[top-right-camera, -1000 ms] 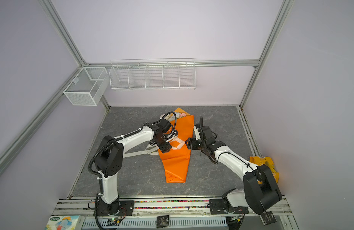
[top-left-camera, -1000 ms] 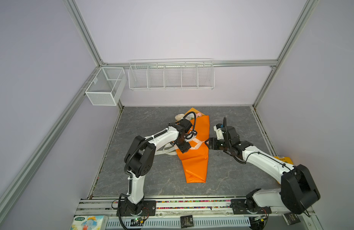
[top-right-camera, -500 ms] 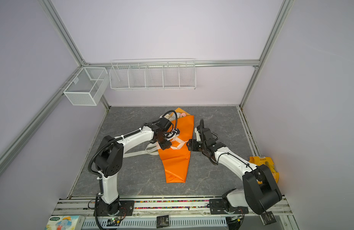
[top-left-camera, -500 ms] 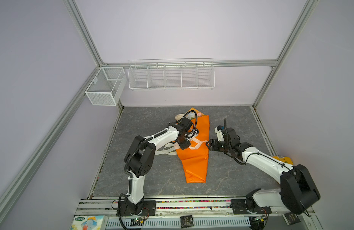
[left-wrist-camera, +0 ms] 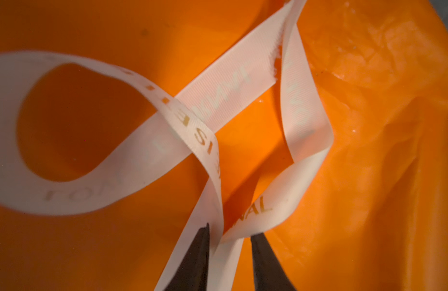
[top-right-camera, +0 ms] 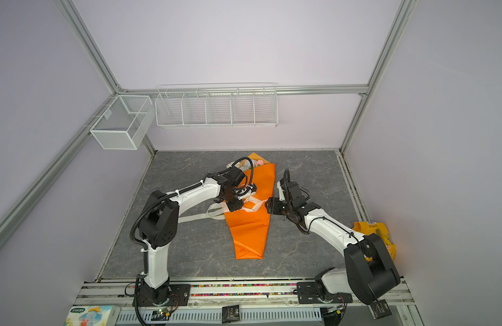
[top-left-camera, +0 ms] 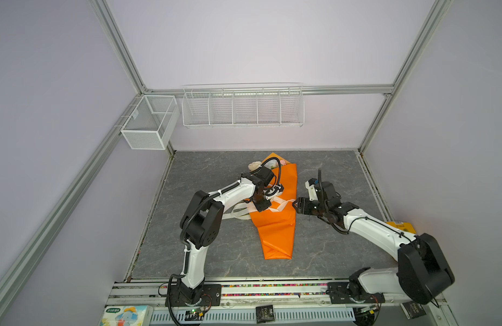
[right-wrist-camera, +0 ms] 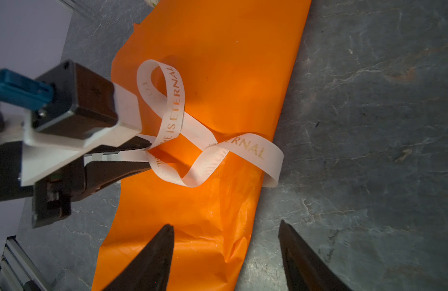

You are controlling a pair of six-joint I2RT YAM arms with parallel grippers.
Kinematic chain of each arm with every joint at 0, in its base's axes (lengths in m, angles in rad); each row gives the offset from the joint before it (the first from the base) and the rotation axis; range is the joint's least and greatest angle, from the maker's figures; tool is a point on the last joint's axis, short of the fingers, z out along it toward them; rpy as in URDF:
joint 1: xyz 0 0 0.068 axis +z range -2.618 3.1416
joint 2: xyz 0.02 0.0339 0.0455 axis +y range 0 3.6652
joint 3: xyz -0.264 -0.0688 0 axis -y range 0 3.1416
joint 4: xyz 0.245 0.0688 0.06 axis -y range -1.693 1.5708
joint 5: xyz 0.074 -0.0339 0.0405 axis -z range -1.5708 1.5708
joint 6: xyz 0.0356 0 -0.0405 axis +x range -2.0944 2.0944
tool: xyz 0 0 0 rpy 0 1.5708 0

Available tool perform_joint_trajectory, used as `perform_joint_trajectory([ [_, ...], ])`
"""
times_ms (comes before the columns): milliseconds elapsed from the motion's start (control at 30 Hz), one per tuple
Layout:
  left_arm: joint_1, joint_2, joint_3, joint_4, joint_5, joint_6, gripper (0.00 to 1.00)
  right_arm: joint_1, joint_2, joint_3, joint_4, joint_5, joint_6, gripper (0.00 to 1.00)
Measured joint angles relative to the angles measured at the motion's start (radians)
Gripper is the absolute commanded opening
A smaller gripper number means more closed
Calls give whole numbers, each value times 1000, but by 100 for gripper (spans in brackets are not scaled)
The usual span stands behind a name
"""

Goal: Tie the bouquet of fake flowers

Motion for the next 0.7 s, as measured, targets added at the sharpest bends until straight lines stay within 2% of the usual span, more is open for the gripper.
perform_joint_trajectory([
  [167, 0, 0, 14, -23, 15, 7, 1, -8, 2, 0, 15, -4, 7, 68],
  [333, 0, -12, 15, -55, 39, 11, 0, -23, 48, 7, 66, -52, 27, 51],
  [500, 0, -58, 14, -64, 55, 11, 0, -35, 151, 58, 106, -121, 40, 48],
  [533, 0, -66, 14, -64, 56, 11, 2, -35, 165, 66, 116, -132, 42, 49],
  [600, 0, -77, 14, -64, 59, 11, 24, -35, 185, 75, 133, -153, 46, 50],
  [700, 0, -79, 11, -62, 58, 7, 42, -35, 195, 76, 147, -174, 51, 51],
])
